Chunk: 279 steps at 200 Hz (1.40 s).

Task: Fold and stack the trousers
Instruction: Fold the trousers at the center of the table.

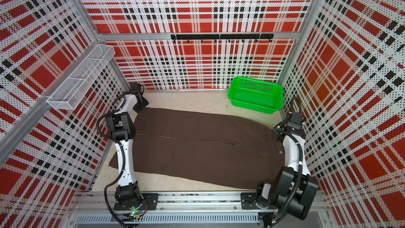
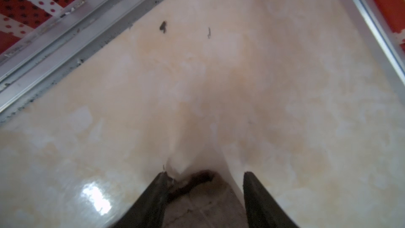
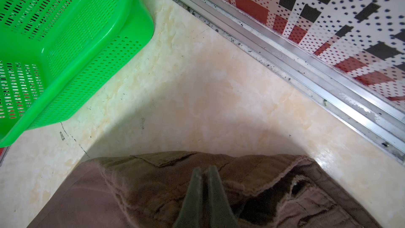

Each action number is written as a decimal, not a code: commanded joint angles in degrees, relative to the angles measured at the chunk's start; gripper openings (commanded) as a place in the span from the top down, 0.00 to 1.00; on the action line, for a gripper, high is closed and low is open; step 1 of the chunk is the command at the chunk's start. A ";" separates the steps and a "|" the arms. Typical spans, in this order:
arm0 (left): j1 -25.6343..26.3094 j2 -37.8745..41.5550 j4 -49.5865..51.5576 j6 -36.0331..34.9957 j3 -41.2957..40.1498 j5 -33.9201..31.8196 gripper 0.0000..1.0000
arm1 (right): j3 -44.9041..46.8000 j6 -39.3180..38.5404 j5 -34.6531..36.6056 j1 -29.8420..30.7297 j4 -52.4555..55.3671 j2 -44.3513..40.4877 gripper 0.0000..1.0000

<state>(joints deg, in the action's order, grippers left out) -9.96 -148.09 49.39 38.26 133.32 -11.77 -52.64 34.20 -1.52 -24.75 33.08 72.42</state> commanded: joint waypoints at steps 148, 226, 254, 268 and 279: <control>2.34 -1.16 3.57 2.17 4.95 -5.28 1.00 | 2.63 0.03 -5.12 -1.52 -5.21 0.30 1.00; 0.86 15.82 -17.61 -3.85 -7.72 6.65 1.00 | 4.82 4.59 -13.70 -4.31 -12.58 -0.43 1.00; -0.78 17.37 -21.07 -4.73 -10.25 12.01 1.00 | 5.75 6.18 -17.87 -5.95 -18.65 0.53 1.00; -1.56 18.93 -25.14 -4.61 -13.22 15.16 1.00 | 5.54 6.72 -20.23 -6.93 -21.52 1.68 1.00; -2.21 20.21 -28.93 -4.19 -15.69 17.11 1.00 | 5.43 7.52 -22.14 -7.94 -23.67 2.33 1.00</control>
<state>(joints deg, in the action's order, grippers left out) -9.93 -130.28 29.63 35.09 122.19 -0.95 -46.92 39.55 -18.13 -30.79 17.41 73.32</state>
